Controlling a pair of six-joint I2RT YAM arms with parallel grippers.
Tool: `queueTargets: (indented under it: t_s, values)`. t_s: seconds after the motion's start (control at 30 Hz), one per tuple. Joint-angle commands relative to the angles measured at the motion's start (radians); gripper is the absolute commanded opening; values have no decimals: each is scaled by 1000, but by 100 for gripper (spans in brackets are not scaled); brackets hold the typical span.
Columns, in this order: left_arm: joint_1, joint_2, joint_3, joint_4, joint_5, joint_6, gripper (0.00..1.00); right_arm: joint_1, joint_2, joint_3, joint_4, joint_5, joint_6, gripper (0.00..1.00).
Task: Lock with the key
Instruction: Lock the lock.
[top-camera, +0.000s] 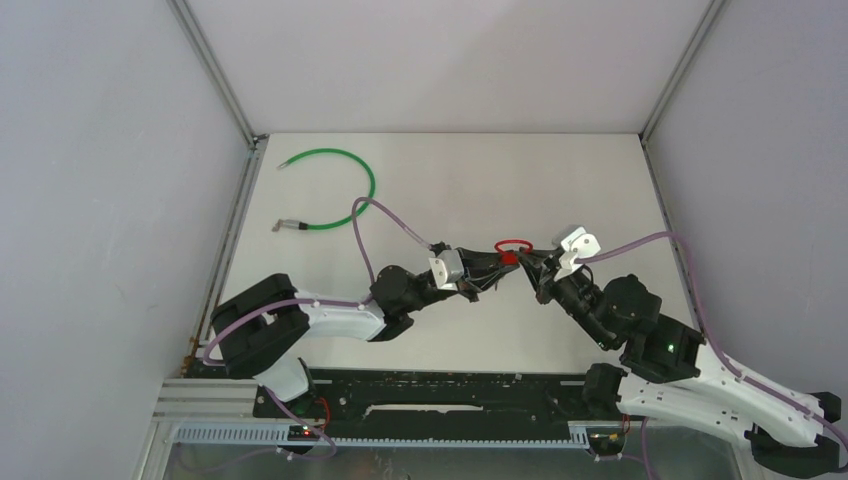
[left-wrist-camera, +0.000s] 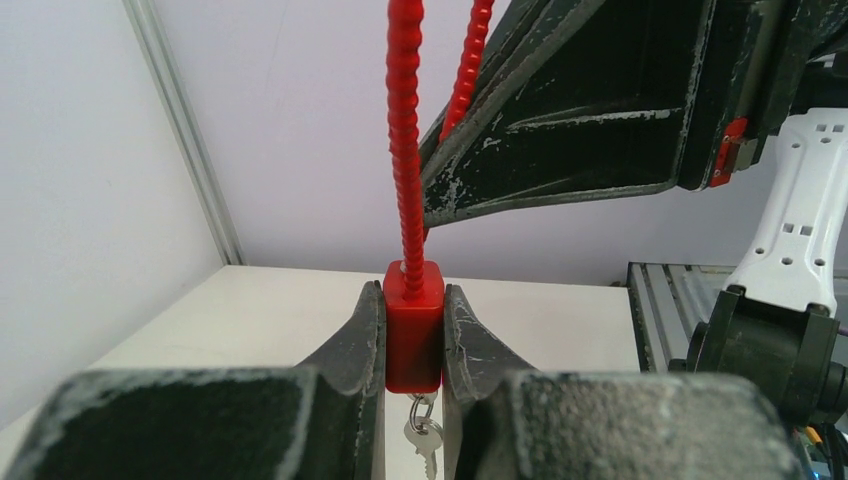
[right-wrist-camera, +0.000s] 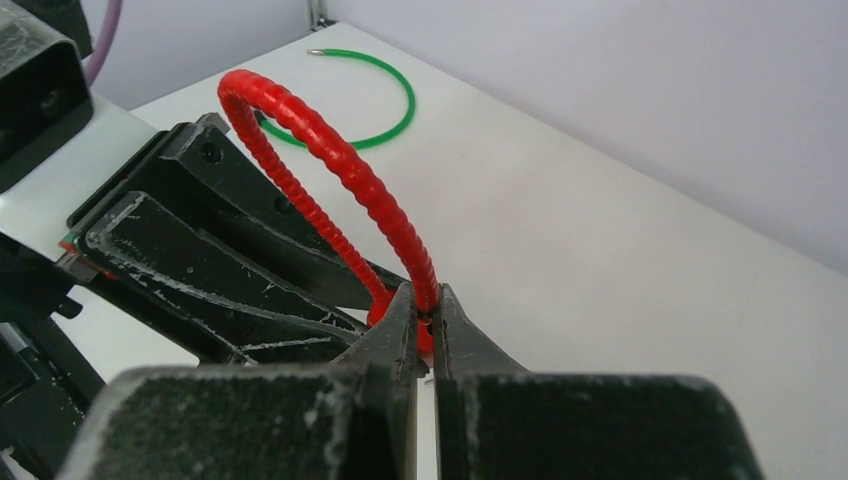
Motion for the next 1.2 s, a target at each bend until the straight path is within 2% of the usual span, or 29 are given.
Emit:
queueTargets:
  t_s: [0.0, 0.5, 0.83, 1.0, 1.17]
  values:
    - [-8, -5, 19, 59, -1, 10, 0, -20, 32, 30, -75, -14, 35, 0]
    - [-8, -4, 17, 61, -5, 10, 0, -50, 37, 39, -139, -113, 76, 0]
    - [-8, -4, 11, 73, -7, 11, 0, -231, 193, 63, -259, -265, 216, 0]
    - [-8, -7, -4, 103, -21, 10, 0, -240, 208, 12, -247, -237, 230, 0]
    - [2, 2, -42, 205, -49, -15, 0, -243, 155, -65, -215, -213, 271, 0]
